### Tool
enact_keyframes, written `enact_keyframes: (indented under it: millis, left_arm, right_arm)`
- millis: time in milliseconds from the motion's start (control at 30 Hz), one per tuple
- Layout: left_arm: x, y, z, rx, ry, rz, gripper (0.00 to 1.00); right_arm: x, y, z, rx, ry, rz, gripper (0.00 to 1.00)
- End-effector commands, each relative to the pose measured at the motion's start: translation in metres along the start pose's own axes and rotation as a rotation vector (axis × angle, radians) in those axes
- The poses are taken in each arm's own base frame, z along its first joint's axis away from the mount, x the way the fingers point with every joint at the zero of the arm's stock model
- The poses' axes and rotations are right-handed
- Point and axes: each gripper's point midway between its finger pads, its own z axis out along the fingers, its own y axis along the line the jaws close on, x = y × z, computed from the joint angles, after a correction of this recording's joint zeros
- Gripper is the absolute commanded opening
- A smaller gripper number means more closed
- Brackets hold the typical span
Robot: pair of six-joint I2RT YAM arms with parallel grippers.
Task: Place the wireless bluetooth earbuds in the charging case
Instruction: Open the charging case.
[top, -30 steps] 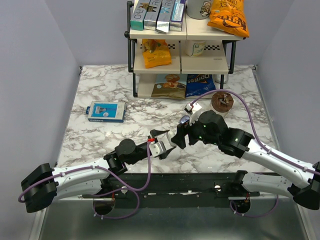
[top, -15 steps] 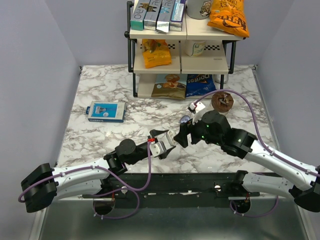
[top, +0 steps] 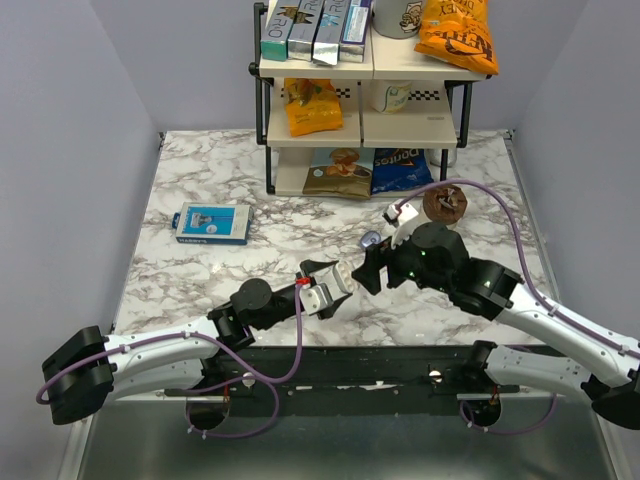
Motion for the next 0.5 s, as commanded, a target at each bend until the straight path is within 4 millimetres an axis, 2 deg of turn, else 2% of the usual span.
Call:
enact_keyframes:
  millis: [0,100,233,467]
  left_arm:
    - [-0.009,0.002,0.001,-0.013,-0.036,0.013,0.00]
    - [-0.010,0.002,0.001,-0.010,-0.038,0.012,0.00]
    - [-0.010,0.001,0.002,-0.007,-0.038,0.012,0.00]
    - [-0.013,0.001,0.001,-0.008,-0.047,0.012,0.00]
  right_arm:
    - [-0.008,0.009,-0.004,-0.054,-0.030,-0.001,0.85]
    - [-0.006,0.010,0.000,-0.056,-0.018,0.003,0.85]
    - [-0.006,0.023,0.004,-0.129,-0.015,0.003,0.85]
    - [0.002,0.012,0.015,-0.062,0.027,0.023,0.84]
